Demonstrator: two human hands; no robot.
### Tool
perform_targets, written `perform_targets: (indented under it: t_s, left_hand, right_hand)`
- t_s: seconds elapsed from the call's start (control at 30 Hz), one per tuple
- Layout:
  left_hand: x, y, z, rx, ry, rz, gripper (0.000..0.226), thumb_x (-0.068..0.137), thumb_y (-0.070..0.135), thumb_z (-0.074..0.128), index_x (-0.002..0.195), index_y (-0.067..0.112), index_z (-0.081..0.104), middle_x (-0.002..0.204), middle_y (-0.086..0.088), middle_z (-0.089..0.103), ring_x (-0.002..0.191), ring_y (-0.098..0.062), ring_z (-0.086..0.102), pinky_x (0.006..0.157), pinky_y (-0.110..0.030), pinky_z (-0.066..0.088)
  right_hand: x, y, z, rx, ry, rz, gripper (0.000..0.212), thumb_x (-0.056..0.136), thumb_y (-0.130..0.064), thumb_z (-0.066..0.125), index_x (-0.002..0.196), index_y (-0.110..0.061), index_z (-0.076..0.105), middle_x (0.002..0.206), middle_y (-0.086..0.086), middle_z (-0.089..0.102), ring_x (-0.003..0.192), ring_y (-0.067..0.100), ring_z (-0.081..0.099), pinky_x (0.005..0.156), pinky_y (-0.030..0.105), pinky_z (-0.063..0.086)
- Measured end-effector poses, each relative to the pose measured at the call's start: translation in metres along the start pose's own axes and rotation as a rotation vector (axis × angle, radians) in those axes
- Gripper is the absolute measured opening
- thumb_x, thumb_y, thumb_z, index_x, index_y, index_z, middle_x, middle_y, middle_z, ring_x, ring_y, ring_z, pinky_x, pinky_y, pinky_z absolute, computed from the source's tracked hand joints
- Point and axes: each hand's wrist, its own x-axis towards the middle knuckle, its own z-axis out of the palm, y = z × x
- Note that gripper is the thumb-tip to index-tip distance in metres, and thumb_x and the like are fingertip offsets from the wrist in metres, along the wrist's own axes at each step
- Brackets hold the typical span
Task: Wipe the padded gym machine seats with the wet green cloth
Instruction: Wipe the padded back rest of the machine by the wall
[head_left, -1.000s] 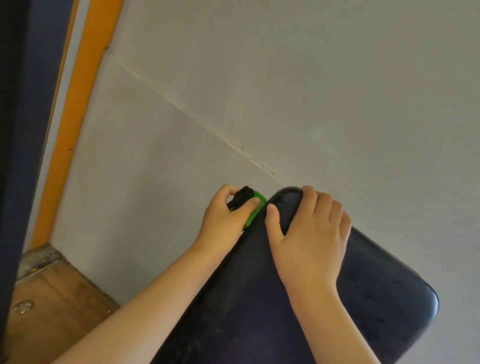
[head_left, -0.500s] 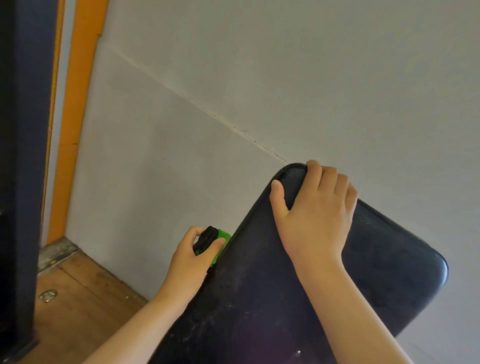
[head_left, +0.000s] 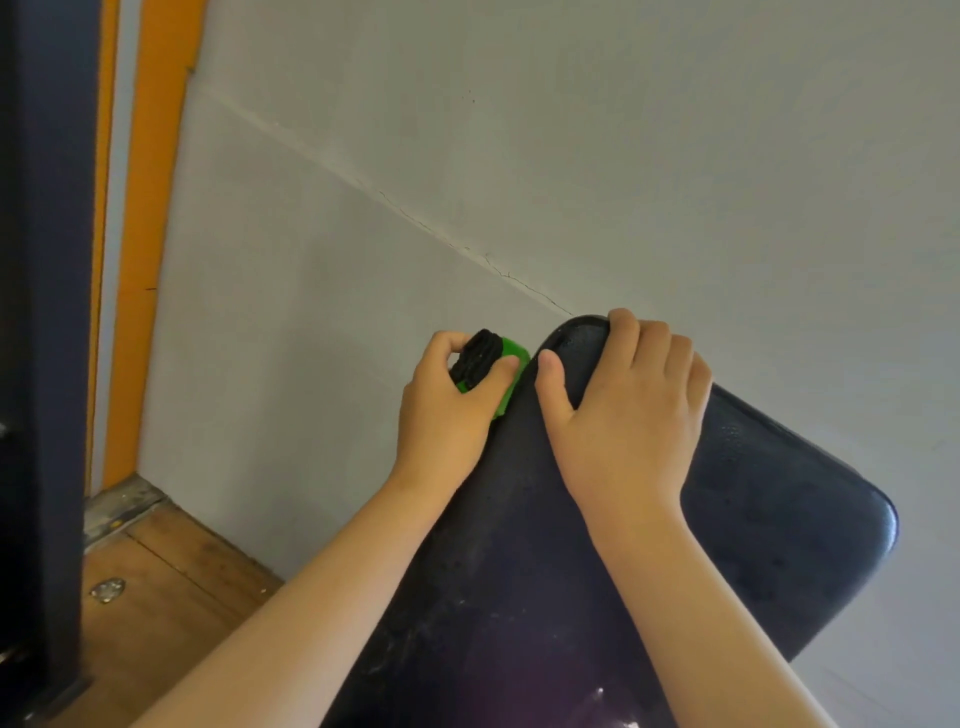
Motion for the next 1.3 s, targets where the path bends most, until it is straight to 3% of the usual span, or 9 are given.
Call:
perform_targets:
  t_s: [0.33, 0.5, 0.63, 0.77, 0.93, 1.1, 1.3]
  left_hand:
    - [-0.05, -0.072, -0.05, 0.192, 0.046, -0.228, 0.015, 0.085, 0.033, 0.069, 0.096, 0.025, 0.062, 0.085, 0.007, 0.067, 0.076, -0.007, 0.065, 0.066, -0.028, 0.054]
    - [-0.048, -0.069, -0.045, 0.164, 0.062, -0.231, 0.011, 0.087, 0.028, 0.069, 0.091, 0.021, 0.063, 0.081, 0.004, 0.067, 0.077, -0.013, 0.065, 0.072, -0.038, 0.055]
    - [-0.029, -0.045, -0.025, 0.078, 0.051, -0.16, 0.011, 0.088, 0.026, 0.069, 0.093, 0.018, 0.063, 0.082, 0.004, 0.067, 0.073, -0.004, 0.064, 0.076, -0.034, 0.053]
    - [-0.017, -0.029, -0.013, 0.032, -0.007, -0.118, 0.016, 0.087, 0.028, 0.069, 0.097, 0.018, 0.062, 0.083, 0.002, 0.067, 0.074, -0.007, 0.064, 0.07, -0.033, 0.053]
    - [-0.034, -0.048, -0.03, 0.109, -0.013, -0.167, 0.013, 0.091, 0.029, 0.065, 0.1, 0.02, 0.06, 0.088, 0.001, 0.065, 0.079, -0.01, 0.063, 0.072, -0.034, 0.053]
    - [-0.06, -0.075, -0.052, 0.166, 0.008, -0.277, 0.011, 0.092, 0.028, 0.063, 0.1, 0.022, 0.059, 0.089, 0.002, 0.063, 0.078, -0.005, 0.06, 0.067, -0.024, 0.05]
    - [-0.057, -0.069, -0.046, 0.175, 0.061, -0.262, 0.01, 0.09, 0.023, 0.067, 0.096, 0.018, 0.061, 0.087, 0.0, 0.065, 0.082, -0.012, 0.062, 0.078, -0.036, 0.054]
  right_hand:
    - [-0.001, 0.001, 0.003, -0.019, 0.012, 0.006, 0.06, 0.092, -0.053, 0.033, 0.116, -0.003, 0.053, 0.099, 0.015, 0.056, 0.091, 0.035, 0.05, 0.088, 0.042, 0.029]
    - [-0.001, 0.001, 0.001, -0.001, 0.001, 0.005, 0.059, 0.092, -0.054, 0.032, 0.115, -0.004, 0.053, 0.099, 0.014, 0.057, 0.091, 0.034, 0.05, 0.087, 0.043, 0.033]
    - [-0.001, 0.003, -0.001, -0.004, 0.001, 0.004, 0.06, 0.092, -0.054, 0.032, 0.115, -0.003, 0.054, 0.099, 0.014, 0.057, 0.09, 0.034, 0.051, 0.086, 0.043, 0.033]
    - [-0.001, 0.006, -0.001, -0.002, 0.003, 0.011, 0.061, 0.091, -0.055, 0.031, 0.116, -0.003, 0.054, 0.099, 0.013, 0.057, 0.09, 0.033, 0.051, 0.087, 0.043, 0.033]
    - [0.0, 0.006, 0.0, -0.013, 0.002, 0.012, 0.06, 0.092, -0.055, 0.031, 0.116, -0.004, 0.053, 0.101, 0.013, 0.057, 0.092, 0.033, 0.05, 0.089, 0.043, 0.032]
    - [-0.002, 0.006, 0.001, -0.008, 0.008, 0.014, 0.06, 0.092, -0.055, 0.031, 0.116, -0.004, 0.053, 0.101, 0.013, 0.057, 0.092, 0.033, 0.05, 0.09, 0.043, 0.032]
    - [0.0, 0.007, -0.006, 0.03, -0.083, 0.025, 0.06, 0.093, -0.054, 0.034, 0.12, -0.004, 0.053, 0.107, 0.014, 0.058, 0.097, 0.034, 0.051, 0.091, 0.045, 0.036]
